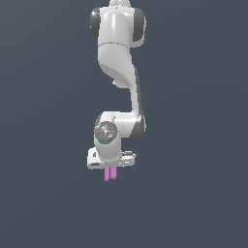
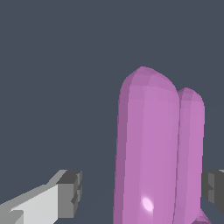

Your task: Pick up the object and move it to a goal position.

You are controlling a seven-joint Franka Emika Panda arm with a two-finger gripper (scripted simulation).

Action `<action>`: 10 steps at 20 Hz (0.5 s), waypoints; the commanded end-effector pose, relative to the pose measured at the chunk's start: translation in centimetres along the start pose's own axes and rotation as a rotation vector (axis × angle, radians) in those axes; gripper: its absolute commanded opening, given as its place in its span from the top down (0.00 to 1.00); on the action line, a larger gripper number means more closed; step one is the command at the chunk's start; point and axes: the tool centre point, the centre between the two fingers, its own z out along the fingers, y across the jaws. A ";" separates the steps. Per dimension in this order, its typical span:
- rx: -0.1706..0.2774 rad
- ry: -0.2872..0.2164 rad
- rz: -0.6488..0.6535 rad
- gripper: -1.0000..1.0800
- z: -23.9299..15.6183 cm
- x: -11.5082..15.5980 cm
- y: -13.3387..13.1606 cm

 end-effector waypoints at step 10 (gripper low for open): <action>0.003 -0.005 -0.005 1.00 0.4 0.0 -0.4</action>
